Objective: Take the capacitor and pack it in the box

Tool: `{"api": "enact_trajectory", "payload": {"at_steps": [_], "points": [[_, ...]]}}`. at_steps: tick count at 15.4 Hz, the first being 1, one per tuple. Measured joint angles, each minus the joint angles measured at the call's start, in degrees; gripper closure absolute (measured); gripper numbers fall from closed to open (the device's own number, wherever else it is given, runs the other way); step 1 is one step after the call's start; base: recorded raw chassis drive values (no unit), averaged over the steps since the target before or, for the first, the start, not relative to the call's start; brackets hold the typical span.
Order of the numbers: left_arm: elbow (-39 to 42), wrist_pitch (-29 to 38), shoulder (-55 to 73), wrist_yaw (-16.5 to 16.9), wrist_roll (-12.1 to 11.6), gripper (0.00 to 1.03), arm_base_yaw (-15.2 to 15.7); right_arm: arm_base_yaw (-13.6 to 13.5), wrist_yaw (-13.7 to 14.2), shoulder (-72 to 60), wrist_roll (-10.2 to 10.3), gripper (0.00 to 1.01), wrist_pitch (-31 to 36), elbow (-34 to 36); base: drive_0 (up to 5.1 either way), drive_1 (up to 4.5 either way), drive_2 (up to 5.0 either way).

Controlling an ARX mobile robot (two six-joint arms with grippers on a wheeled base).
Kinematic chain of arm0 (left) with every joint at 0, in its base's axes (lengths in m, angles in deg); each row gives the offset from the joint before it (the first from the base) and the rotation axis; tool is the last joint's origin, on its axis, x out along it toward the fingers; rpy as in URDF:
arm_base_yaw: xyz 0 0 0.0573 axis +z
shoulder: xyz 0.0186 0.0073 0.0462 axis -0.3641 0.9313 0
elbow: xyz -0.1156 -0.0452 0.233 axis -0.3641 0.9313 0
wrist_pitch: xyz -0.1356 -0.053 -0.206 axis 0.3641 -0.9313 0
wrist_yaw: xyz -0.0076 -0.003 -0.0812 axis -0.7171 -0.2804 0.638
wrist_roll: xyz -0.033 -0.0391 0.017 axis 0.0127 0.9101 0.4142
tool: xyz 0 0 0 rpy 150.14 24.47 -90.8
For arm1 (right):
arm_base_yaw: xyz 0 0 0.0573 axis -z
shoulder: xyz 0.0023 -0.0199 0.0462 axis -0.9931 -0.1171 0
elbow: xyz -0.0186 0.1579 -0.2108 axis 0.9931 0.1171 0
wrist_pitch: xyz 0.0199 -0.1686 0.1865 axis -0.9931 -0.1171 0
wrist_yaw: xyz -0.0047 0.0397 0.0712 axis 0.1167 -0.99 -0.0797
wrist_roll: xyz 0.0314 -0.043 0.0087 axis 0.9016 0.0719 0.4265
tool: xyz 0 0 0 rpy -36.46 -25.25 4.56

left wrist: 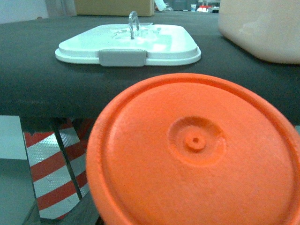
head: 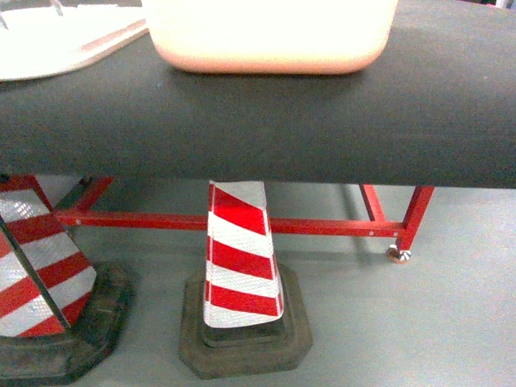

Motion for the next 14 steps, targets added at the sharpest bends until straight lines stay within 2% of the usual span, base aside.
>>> {"api": "enact_trajectory", "payload": {"at_steps": [14], "points": [[0.0,0.0,0.0,-0.1,0.0,0.59,0.0,0.0,-0.1,0.0,-0.1,0.03,0.1,0.0,0.0,0.0,0.0]]}}
